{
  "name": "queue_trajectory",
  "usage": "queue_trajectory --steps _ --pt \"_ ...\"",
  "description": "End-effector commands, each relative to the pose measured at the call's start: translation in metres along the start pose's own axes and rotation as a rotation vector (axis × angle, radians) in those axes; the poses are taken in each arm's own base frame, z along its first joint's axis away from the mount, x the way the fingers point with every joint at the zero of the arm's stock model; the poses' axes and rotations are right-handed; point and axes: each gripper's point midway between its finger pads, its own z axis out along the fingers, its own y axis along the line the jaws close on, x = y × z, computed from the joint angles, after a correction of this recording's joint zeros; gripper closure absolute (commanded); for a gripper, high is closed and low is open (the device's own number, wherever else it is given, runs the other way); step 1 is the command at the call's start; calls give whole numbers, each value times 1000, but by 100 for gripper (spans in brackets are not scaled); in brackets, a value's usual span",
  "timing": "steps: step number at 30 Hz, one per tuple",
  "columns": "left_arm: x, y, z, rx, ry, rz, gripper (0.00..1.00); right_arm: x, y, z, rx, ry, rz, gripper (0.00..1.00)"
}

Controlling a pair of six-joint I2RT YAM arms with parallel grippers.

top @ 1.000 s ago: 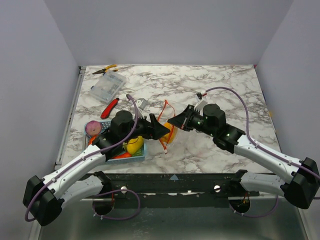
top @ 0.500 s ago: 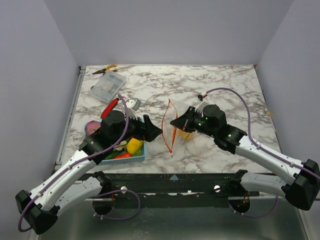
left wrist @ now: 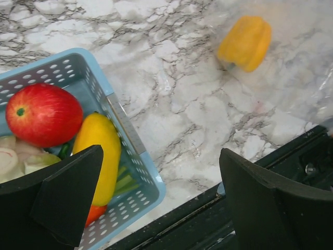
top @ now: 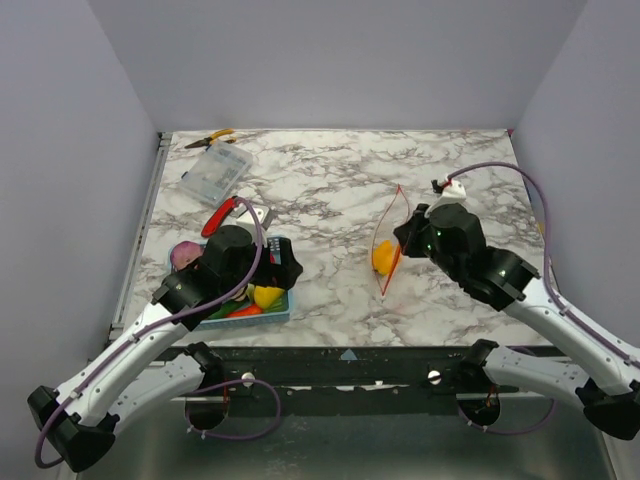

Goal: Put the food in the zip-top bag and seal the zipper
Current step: Adjust the zipper food storage bag at the center of the board.

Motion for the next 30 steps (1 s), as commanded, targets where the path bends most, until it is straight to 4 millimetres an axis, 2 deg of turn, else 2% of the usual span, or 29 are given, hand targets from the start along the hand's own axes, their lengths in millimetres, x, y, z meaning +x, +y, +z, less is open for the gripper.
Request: queue_trajectory --steps 1,3,5,7,10,13,16,17,19,22,24,25,26,28,30 --pt "-8 21 -11 -104 -34 48 4 -29 -59 -41 278 -38 -213 99" --pt "-4 24 -10 -113 -26 46 4 -36 -61 -50 297 -15 -265 99" --pt "1 25 -8 -116 -12 37 4 -33 -60 -50 303 47 -317 99" --pt "4 24 -6 -109 1 25 4 -20 -61 -42 322 137 -360 99" --pt "5 22 -6 -104 3 -1 4 8 -57 -17 319 254 -404 99" --pt "11 31 -6 -151 14 -37 4 40 -51 14 310 339 -401 99" --pt "20 36 -3 -185 54 -59 4 74 -24 40 205 384 -386 99" --pt "23 39 -3 -200 69 -64 4 80 -13 46 155 390 -367 99" --pt "26 46 -3 -245 88 -76 4 80 -2 51 104 370 -341 99" --pt "26 53 -5 -290 86 -90 5 61 -3 49 136 320 -363 99" --pt "22 38 -4 -201 65 -107 14 49 1 44 129 299 -377 99" --pt "17 18 0 -88 32 -121 21 46 6 42 101 290 -375 99" --pt "14 -1 3 32 5 -146 24 43 13 41 62 278 -365 99" --pt "-4 -49 4 312 -82 -194 21 42 26 39 -5 275 -343 99" --pt "-22 -84 0 518 -140 -243 15 45 32 39 -34 284 -331 99"
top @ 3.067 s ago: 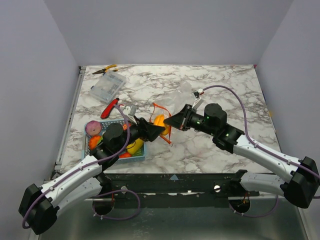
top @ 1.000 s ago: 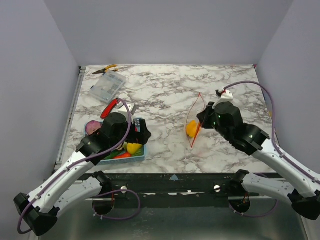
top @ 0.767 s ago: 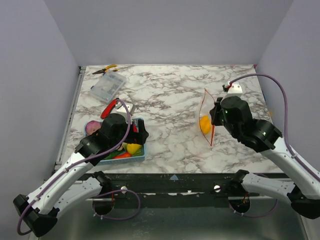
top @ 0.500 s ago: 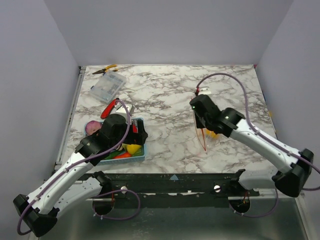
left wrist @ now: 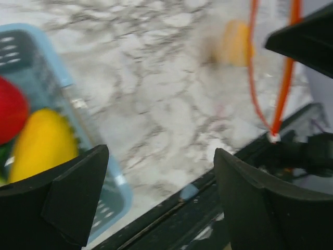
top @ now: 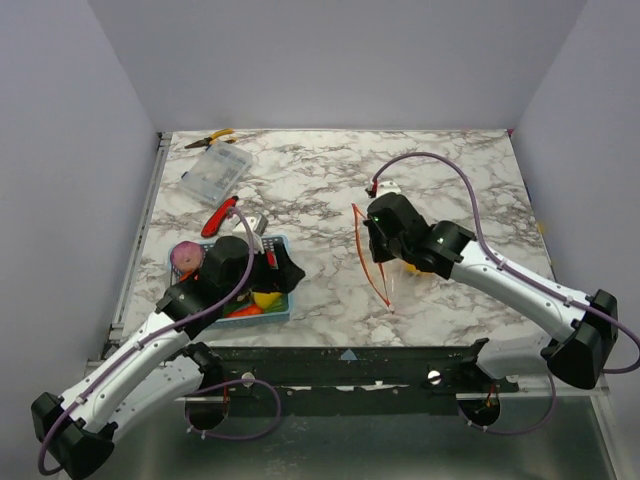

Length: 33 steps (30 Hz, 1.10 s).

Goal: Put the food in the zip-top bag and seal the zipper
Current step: Adjust the zipper food storage bag at the center of the board.

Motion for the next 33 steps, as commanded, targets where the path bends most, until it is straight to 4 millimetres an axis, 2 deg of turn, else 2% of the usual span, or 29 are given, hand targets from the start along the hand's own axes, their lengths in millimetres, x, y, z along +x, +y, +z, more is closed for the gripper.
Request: queue_trajectory --steps 1,3,5,12,14,15,18,20,22,23,24,28,30,33 --pt "-34 -107 -6 576 -100 -111 13 -22 26 -12 -140 -65 21 99" --pt "-41 -122 4 626 -68 -148 13 -23 29 -11 -155 -72 31 99" --pt "-42 -128 20 628 -29 -161 16 -22 31 -12 -167 -78 43 99" --pt "-28 -150 65 636 86 -135 18 -24 30 -18 -184 -104 68 99" --pt "-21 -150 80 606 126 -141 21 -23 29 -19 -182 -105 69 99" --pt "-16 -142 90 546 149 -159 27 -23 27 -20 -171 -107 68 99" --pt "-5 -110 111 361 164 -184 49 -23 5 -28 -71 -105 54 99" --pt "-2 -95 118 282 160 -171 58 -26 -25 -40 75 -115 41 99" --pt "-1 -88 124 248 167 -162 65 -26 -63 -57 272 -106 23 99" --pt "-3 -91 125 258 167 -160 69 -24 -79 -65 354 -94 5 99" --pt "-5 -95 126 275 164 -160 73 -26 -86 -72 392 -95 -4 99" --pt "-21 -116 130 337 154 -171 88 -33 -97 -89 438 -108 -12 99" --pt "-28 -121 131 345 145 -169 89 -37 -97 -91 434 -119 -14 99" --pt "-30 -123 127 358 144 -155 87 -36 -94 -84 417 -120 -36 99"
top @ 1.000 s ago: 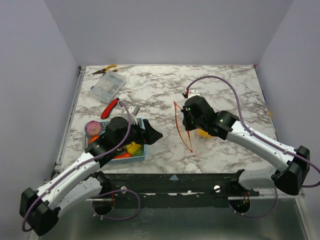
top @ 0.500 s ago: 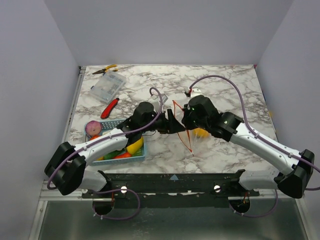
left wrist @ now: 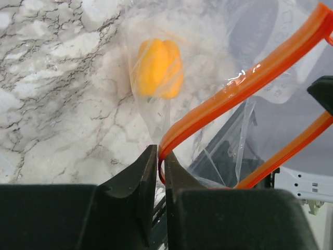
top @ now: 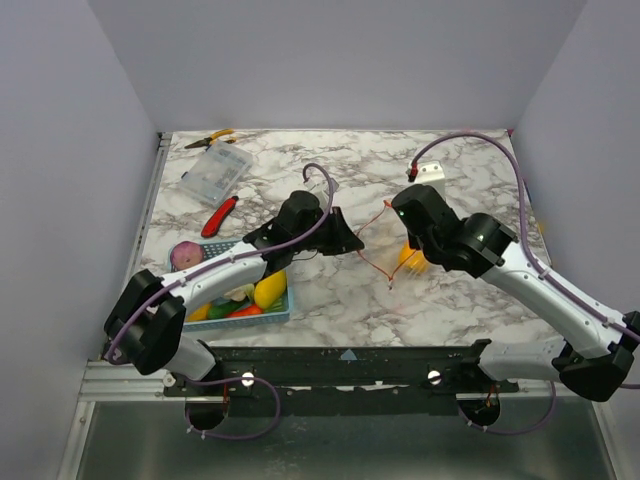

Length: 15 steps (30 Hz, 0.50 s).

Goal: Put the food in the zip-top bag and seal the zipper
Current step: Adjust the zipper food storage bag at the center of the board.

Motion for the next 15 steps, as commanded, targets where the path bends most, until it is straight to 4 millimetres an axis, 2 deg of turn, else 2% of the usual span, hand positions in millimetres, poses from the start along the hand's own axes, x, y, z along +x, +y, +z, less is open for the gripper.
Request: queue_trajectory --steps 1,4,7,9,15 --pt "-9 -12 -3 27 -13 33 85 3 -12 0 54 -6 -50 99" --pt "-5 -14 -12 47 -2 45 70 7 9 9 -30 -9 -35 99" --pt "-1 -17 -26 68 -9 70 47 13 24 18 -86 -17 -27 99" --pt "1 -16 -37 67 -10 91 37 13 31 21 -113 -23 -25 99" --pt "2 -7 -80 15 -42 161 21 14 44 26 -155 -25 -26 99"
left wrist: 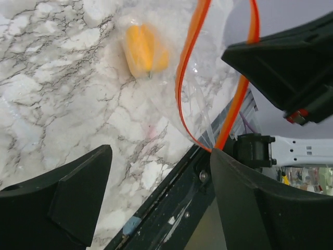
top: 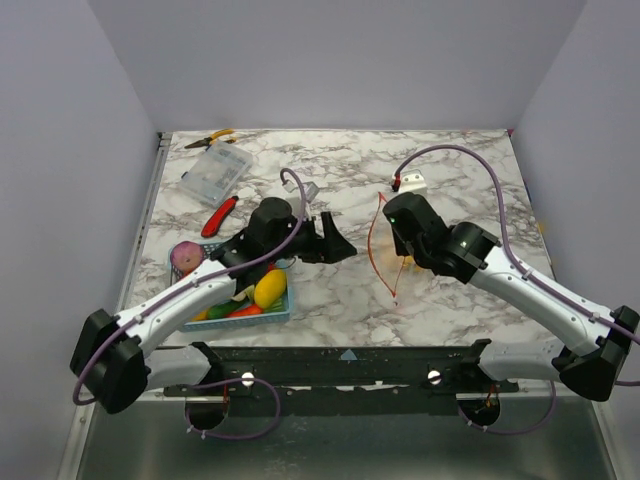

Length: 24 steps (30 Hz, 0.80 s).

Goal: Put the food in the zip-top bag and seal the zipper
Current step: Adjust the zipper food storage bag at the center of the board, then pick up the fake vegetable from the bin.

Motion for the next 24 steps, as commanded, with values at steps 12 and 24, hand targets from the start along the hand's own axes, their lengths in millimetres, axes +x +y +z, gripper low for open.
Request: queue_trajectory --steps 12,24 --pt "12 136 -148 -792 -131 104 15 -8 26 4 -122 -44 21 99" --pt "36 193 -202 -1129 -322 -268 1 2 25 8 -113 -17 13 99"
